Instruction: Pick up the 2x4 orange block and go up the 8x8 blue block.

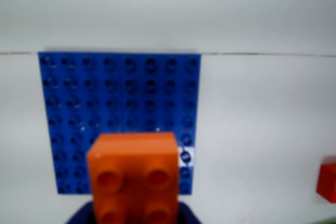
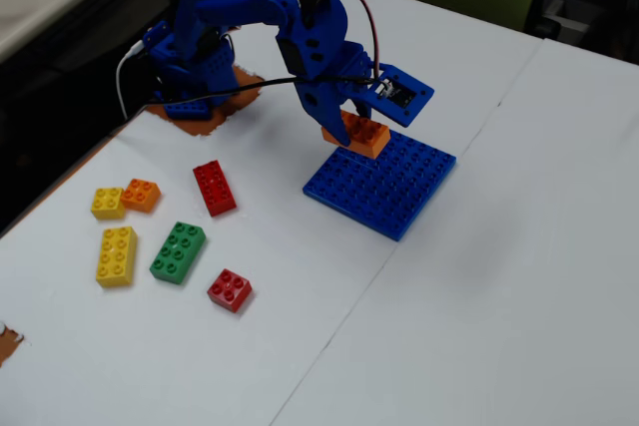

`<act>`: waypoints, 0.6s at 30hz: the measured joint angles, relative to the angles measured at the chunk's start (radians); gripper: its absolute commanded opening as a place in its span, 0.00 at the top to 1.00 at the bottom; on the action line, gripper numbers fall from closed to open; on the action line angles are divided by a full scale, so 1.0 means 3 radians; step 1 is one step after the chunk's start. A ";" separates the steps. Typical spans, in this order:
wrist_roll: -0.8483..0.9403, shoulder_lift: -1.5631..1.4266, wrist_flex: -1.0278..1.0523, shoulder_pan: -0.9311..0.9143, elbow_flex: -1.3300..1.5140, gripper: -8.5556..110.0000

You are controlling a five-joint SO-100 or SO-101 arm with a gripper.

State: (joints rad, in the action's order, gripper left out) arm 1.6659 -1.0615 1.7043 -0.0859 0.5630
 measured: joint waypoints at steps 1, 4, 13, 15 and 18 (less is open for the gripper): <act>-0.0010 0.0000 0.0000 0.0000 0.0000 0.93; -0.0020 0.0000 0.0000 0.0000 0.0000 0.93; -0.0020 0.0000 0.0000 0.0015 0.0000 0.93; -0.0020 0.0000 0.0000 0.0020 0.0000 0.93; -0.0031 0.0000 -0.0005 0.0031 0.0000 0.93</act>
State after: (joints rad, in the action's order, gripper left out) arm 1.6567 -1.0615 1.7027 -0.0767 0.5630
